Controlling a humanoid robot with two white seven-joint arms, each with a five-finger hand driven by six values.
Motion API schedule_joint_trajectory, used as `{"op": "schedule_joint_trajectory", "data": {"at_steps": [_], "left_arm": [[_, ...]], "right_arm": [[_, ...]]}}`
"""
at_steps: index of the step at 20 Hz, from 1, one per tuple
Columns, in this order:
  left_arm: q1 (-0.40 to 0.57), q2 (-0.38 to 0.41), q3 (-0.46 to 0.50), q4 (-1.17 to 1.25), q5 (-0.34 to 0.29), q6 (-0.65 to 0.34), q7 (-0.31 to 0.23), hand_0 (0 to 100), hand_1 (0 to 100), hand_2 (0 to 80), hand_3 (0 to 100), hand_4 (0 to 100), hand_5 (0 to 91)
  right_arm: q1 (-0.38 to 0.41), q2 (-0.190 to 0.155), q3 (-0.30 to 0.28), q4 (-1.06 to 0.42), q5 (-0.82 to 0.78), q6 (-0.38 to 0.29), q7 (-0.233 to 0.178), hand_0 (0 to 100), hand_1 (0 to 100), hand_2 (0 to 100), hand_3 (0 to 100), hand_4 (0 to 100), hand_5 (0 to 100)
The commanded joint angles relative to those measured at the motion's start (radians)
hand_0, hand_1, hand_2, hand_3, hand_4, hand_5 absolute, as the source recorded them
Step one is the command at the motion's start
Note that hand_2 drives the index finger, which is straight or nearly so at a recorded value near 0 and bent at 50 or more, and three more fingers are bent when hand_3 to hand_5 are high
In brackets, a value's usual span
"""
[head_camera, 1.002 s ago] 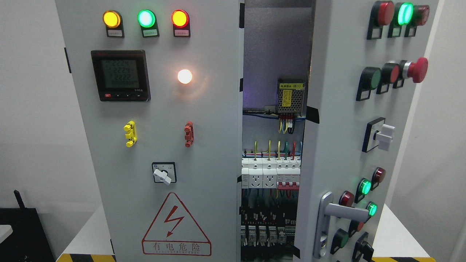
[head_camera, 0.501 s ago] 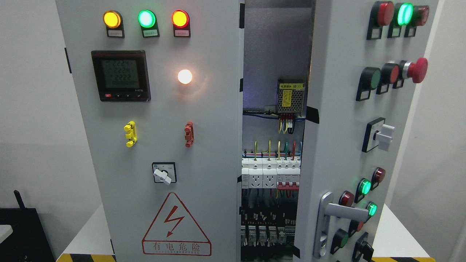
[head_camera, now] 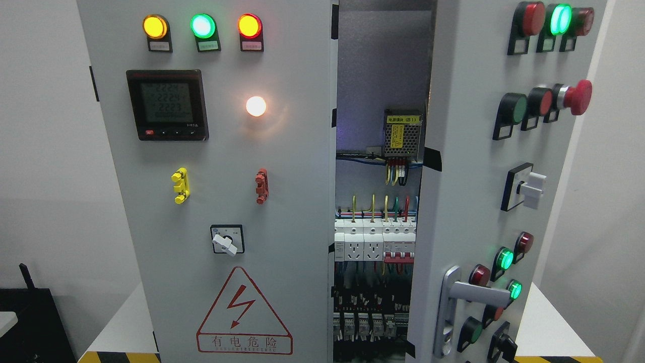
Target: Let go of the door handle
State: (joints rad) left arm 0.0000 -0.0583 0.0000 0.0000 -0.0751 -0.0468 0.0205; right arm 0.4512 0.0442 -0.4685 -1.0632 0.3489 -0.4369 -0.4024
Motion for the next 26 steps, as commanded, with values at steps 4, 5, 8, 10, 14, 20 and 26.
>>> {"op": "schedule_joint_trajectory", "data": {"at_steps": [4,5,8,10,14,20,26], "left_arm": [[-0.003,0.0,0.002,0.009,0.0,-0.001,-0.001,12,39,0.0,0,0,0.0],[-0.003,0.0,0.002,0.009,0.0,-0.001,-0.001,12,39,0.0,0,0,0.0],[-0.003,0.0,0.002,0.009,0.0,-0.001,-0.001,12,39,0.0,0,0,0.0],[-0.003,0.0,0.002,0.009,0.0,-0.001,-0.001,12,39,0.0,0,0,0.0],[-0.002,0.0,0.002,0.009,0.0,-0.001,-0.001,12,39,0.0,0,0,0.0],[-0.002,0.0,0.002,0.009,0.0,-0.001,-0.001,12,39,0.0,0,0,0.0],[-0.002,0.0,0.002,0.009,0.0,-0.001,-0.001,12,39,0.0,0,0,0.0]], "right_arm": [[-0.091,0.028,-0.002,0.676,-0.021,0.017,0.155,60,25,28,58,54,57],[-0.104,0.028,-0.002,0.727,-0.021,0.017,0.18,59,24,25,53,48,50],[-0.152,0.028,-0.004,0.834,-0.022,0.026,0.241,58,21,21,40,38,37],[-0.158,0.028,0.011,0.848,-0.024,0.084,0.252,56,20,19,32,28,25],[-0.164,0.034,0.024,0.856,-0.024,0.159,0.327,54,19,13,16,11,6],[-0.194,0.046,0.016,0.873,-0.025,0.3,0.399,50,14,1,0,0,0],[-0.217,0.054,0.025,0.876,-0.025,0.382,0.448,45,12,0,0,0,0]]}}
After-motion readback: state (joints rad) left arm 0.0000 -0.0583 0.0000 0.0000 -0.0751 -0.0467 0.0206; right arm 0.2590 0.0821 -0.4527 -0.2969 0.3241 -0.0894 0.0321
